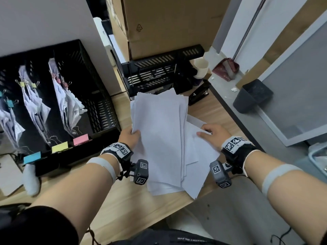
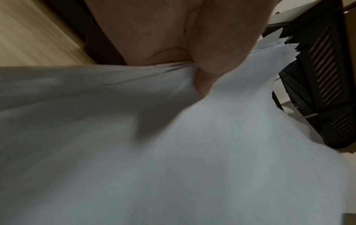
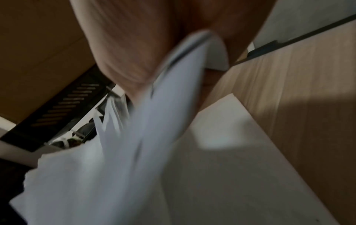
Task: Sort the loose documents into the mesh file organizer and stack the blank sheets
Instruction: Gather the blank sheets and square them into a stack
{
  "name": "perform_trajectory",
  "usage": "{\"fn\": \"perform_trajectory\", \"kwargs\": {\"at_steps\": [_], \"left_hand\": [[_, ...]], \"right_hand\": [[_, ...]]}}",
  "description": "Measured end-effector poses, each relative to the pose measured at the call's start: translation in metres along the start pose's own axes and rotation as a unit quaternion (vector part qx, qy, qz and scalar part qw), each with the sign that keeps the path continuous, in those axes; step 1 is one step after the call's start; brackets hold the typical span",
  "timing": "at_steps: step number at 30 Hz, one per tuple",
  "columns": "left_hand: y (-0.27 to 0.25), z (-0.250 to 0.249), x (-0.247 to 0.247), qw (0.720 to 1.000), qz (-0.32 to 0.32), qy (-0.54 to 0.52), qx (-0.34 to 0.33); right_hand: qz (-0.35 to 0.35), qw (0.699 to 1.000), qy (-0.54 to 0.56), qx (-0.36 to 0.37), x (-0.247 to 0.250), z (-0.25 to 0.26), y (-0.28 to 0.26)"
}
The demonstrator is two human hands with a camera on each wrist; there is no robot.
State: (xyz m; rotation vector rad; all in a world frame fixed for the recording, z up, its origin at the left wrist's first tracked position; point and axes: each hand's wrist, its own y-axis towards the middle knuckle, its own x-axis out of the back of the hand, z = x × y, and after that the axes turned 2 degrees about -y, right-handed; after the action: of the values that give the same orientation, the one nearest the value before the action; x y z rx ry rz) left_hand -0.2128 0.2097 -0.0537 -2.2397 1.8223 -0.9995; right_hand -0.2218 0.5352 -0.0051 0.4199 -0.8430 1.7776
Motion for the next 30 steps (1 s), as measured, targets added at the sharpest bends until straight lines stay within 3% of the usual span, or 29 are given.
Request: {"fn": "perform_trajectory", "kwargs": {"at_steps": [3, 6, 10, 15, 21, 24, 27, 30], "left_hand": [[-0.002, -0.001, 0.002, 1.0, -0.003, 0.016, 0.024], [-0.005, -0.002, 0.001, 0.998, 0.004, 0.05, 0.045], [-0.013, -0.01, -0.004, 0.997, 0.032, 0.043, 0.056], [-0.02, -0.035, -0.018, 0.993, 0.11, -0.022, 0.048], [0.009, -0.015, -0.054, 0.984, 0.171, 0.008, 0.049], [-0.011, -0.022, -0.064, 0.982, 0.169, 0.004, 0.079], [-0.014, -0.013, -0.073, 0.982, 0.149, 0.103, 0.057], [-0.015, -0.013, -0.079, 0.98, 0.119, 0.146, 0.06]], "right_hand": [[-0.107, 0.992, -0.029, -0.065, 0.017, -0.013, -0.011], [-0.225, 0.963, 0.014, -0.146, 0.032, -0.032, -0.02], [-0.296, 0.931, 0.114, -0.179, 0.044, -0.041, -0.03], [-0.246, 0.926, 0.202, -0.203, 0.041, -0.051, -0.038], [-0.18, 0.948, 0.139, -0.222, 0.0, -0.041, -0.058], [-0.096, 0.958, 0.05, -0.266, -0.032, -0.058, -0.055], [-0.003, 0.949, -0.006, -0.316, -0.057, -0.069, -0.051], [-0.045, 0.936, -0.058, -0.345, -0.061, -0.066, -0.045]]}}
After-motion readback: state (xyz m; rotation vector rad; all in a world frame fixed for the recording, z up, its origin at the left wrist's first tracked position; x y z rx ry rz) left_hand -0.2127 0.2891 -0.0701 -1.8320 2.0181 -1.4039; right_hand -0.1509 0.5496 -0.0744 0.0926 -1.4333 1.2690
